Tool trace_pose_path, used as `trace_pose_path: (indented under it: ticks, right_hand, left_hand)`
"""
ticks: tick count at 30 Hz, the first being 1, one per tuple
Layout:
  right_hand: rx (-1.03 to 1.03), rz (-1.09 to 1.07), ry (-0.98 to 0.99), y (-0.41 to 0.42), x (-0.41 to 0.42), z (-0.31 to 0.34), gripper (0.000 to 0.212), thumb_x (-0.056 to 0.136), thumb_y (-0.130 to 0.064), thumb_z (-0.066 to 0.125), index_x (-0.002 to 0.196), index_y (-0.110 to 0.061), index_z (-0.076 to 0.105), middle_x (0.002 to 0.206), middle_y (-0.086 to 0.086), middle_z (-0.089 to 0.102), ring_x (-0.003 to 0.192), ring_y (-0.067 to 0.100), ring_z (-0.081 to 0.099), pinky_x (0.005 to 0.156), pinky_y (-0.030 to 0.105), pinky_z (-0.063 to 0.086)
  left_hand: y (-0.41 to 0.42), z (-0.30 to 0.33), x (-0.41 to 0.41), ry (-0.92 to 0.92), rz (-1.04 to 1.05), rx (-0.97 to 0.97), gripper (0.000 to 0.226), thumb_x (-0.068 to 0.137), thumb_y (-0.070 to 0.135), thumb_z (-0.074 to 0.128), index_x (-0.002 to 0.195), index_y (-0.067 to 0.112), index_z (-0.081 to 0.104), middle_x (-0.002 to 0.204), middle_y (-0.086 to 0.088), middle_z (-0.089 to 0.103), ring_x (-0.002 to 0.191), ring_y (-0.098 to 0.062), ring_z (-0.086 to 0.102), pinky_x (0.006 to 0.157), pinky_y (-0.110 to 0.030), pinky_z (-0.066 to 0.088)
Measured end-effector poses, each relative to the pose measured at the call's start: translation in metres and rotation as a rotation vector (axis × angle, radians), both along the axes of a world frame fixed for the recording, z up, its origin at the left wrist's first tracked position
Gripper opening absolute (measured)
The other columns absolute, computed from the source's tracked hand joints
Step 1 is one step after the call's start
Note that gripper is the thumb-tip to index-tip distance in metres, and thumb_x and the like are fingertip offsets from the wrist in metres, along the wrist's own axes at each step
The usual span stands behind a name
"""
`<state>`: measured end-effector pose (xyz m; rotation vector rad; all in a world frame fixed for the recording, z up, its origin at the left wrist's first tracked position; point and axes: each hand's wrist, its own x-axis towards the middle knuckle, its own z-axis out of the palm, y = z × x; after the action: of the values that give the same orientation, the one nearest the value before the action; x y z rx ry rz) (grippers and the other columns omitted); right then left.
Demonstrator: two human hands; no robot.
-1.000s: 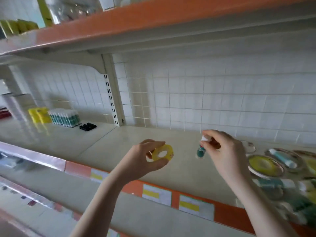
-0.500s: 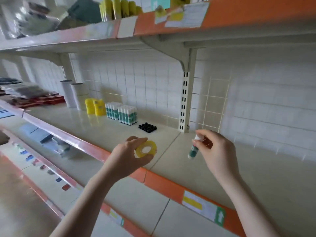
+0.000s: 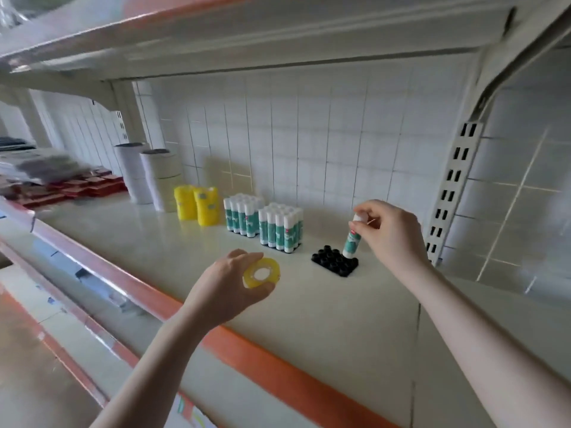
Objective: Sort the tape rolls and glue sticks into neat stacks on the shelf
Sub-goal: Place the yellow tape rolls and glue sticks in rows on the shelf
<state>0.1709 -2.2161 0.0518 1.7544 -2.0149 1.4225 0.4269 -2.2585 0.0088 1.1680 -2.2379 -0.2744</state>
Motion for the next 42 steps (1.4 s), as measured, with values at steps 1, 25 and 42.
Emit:
trace_pose_path:
  ticks: [1,25,42]
  right_hand:
    - [0.022,-0.018,-0.015,-0.013,0.001,0.0,0.011,0.079,-0.014,0.07,0.089,-0.012,0.068,0.078,-0.001,0.065,0.074,0.019,0.06,0.07,0.029,0.044]
    - [0.226,-0.224,-0.115,-0.101,0.013,-0.037,0.021,0.081,-0.009,0.066,0.101,-0.013,0.072,0.093,0.006,0.071,0.086,0.022,0.064,0.081,0.034,0.049]
    - [0.058,-0.173,0.161,-0.093,0.026,-0.041,0.044,0.091,-0.027,0.06,0.133,-0.017,0.051,0.115,0.007,0.06,0.105,0.025,0.056,0.08,0.031,0.04]
  left_hand:
    - [-0.01,0.0,0.003,0.002,-0.001,0.012,0.086,0.057,0.072,0.04,0.124,0.021,0.059,0.109,0.004,0.059,0.085,-0.018,0.061,0.078,-0.032,0.05]
    - [-0.1,-0.025,0.009,0.055,-0.193,0.126,0.063,0.073,0.052,0.069,0.129,0.027,0.054,0.112,0.012,0.053,0.079,-0.009,0.049,0.072,-0.022,0.04]
    - [-0.114,-0.023,0.033,0.044,-0.117,0.088,0.068,0.07,0.058,0.065,0.129,0.025,0.054,0.117,0.008,0.056,0.09,-0.012,0.054,0.077,-0.024,0.041]
